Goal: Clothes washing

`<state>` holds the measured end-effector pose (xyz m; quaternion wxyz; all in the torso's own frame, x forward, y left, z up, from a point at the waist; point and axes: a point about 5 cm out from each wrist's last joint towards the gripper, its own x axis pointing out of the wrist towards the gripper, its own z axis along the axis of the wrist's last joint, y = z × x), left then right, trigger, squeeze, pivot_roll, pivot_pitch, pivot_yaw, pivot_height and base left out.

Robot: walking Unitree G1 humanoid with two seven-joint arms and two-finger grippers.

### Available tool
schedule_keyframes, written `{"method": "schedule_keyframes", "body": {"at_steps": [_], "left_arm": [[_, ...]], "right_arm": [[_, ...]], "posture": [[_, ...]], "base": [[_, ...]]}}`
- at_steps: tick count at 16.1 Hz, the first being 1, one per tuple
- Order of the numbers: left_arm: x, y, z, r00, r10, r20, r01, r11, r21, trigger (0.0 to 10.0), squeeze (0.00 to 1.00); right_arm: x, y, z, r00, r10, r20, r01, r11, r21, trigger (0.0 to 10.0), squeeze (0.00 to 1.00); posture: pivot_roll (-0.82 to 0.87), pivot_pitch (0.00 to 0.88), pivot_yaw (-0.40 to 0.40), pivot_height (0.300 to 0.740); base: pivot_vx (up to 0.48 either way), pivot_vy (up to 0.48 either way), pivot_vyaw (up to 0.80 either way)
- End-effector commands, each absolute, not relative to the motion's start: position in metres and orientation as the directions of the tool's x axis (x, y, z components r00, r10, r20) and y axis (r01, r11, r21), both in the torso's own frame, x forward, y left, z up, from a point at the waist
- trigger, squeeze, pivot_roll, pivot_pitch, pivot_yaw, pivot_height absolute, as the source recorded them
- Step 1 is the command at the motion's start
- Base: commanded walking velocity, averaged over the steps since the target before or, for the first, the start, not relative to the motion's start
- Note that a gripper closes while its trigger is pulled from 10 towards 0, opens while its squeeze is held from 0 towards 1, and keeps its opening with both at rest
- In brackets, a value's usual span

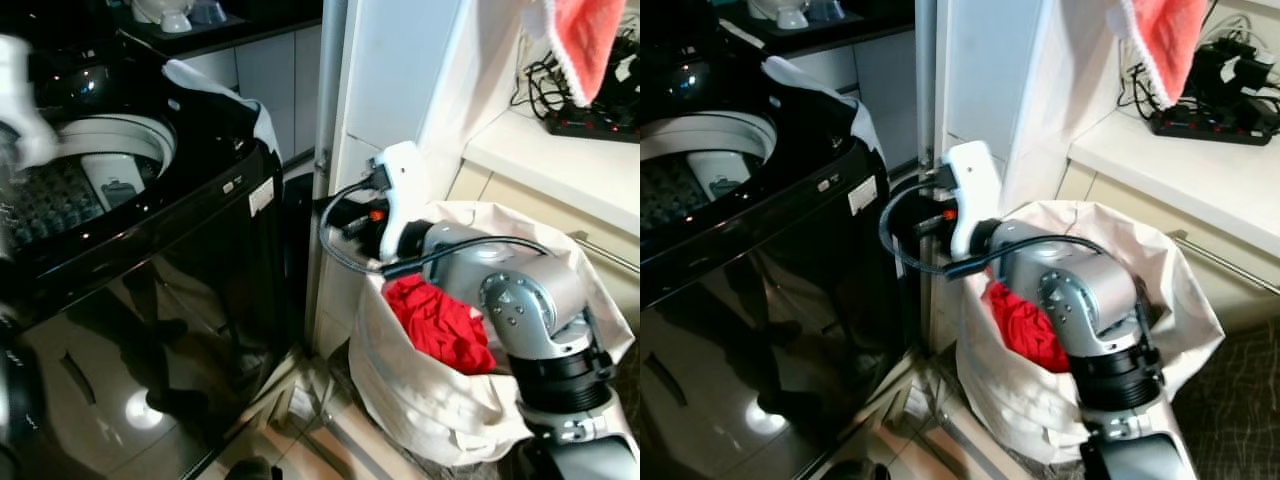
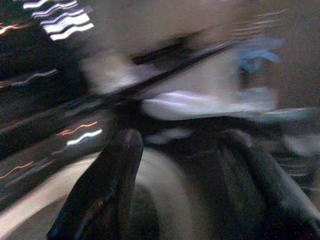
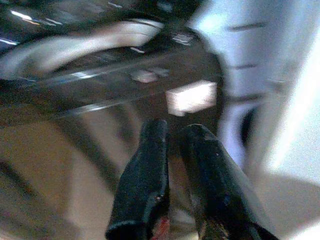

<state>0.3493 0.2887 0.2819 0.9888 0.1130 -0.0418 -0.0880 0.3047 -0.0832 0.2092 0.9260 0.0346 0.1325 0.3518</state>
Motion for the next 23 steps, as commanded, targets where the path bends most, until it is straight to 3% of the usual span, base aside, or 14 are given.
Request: {"method": "schedule_keyframes", "body": {"at_steps": [1,2,3,5,8,11,19,22,23], "left_arm": [[0.342,0.251,0.284,0.893,-0.446,0.064,0.420,0.874,0.244,10.0,0.00],[0.330,0.219,0.266,0.795,-0.606,0.007,0.584,0.769,0.260,10.0,0.00],[0.323,0.198,0.247,0.736,-0.676,-0.038,0.663,0.709,0.242,10.0,0.00],[0.320,0.181,0.232,0.712,-0.700,-0.053,0.691,0.685,0.233,10.0,0.00],[0.307,0.134,0.199,0.627,-0.777,-0.056,0.773,0.612,0.167,10.0,0.00],[0.293,0.119,0.188,0.552,-0.830,-0.079,0.829,0.537,0.158,10.0,0.00],[0.270,0.120,0.181,0.516,-0.844,-0.148,0.854,0.491,0.172,10.0,0.00],[0.248,0.120,0.188,0.395,-0.903,-0.171,0.919,0.388,0.072,10.0,0.00],[0.244,0.119,0.186,0.382,-0.907,-0.178,0.924,0.375,0.070,10.0,0.00]], "right_arm": [[0.315,-0.104,0.203,0.801,0.535,-0.269,-0.543,0.838,0.053,10.0,0.00],[0.321,-0.124,0.188,0.826,0.432,-0.363,-0.485,0.872,-0.068,10.0,0.18],[0.323,-0.140,0.176,0.826,0.369,-0.427,-0.444,0.892,-0.086,10.0,1.00],[0.326,-0.156,0.164,0.824,0.312,-0.473,-0.395,0.915,-0.084,10.0,1.00],[0.332,-0.199,0.126,0.786,0.153,-0.600,-0.289,0.948,-0.137,10.0,1.00],[0.341,-0.213,0.107,0.777,0.105,-0.620,-0.219,0.969,-0.110,10.0,1.00],[0.354,-0.213,0.083,0.780,0.120,-0.614,-0.187,0.981,-0.046,10.0,1.00],[0.351,-0.211,0.069,0.766,0.081,-0.638,-0.195,0.975,-0.110,10.0,1.00],[0.348,-0.213,0.065,0.762,0.036,-0.647,-0.187,0.968,-0.168,10.0,0.15]], "posture": [[0.02,0.000,-0.004,0.740],[0.01,0.000,0.001,0.740],[0.01,0.000,0.005,0.740],[0.01,0.000,0.007,0.740],[-0.01,0.000,0.020,0.740],[0.00,0.000,0.026,0.740],[0.08,0.000,0.031,0.740],[0.15,0.000,0.034,0.740],[0.16,0.000,0.037,0.740]], "base": [[0.000,0.000,0.00],[0.000,0.000,0.00],[0.000,0.000,0.00],[0.000,0.000,0.00],[0.000,0.000,0.00],[0.000,0.000,0.00],[0.000,0.000,0.00],[0.000,0.000,0.00],[0.000,0.000,0.00]]}}
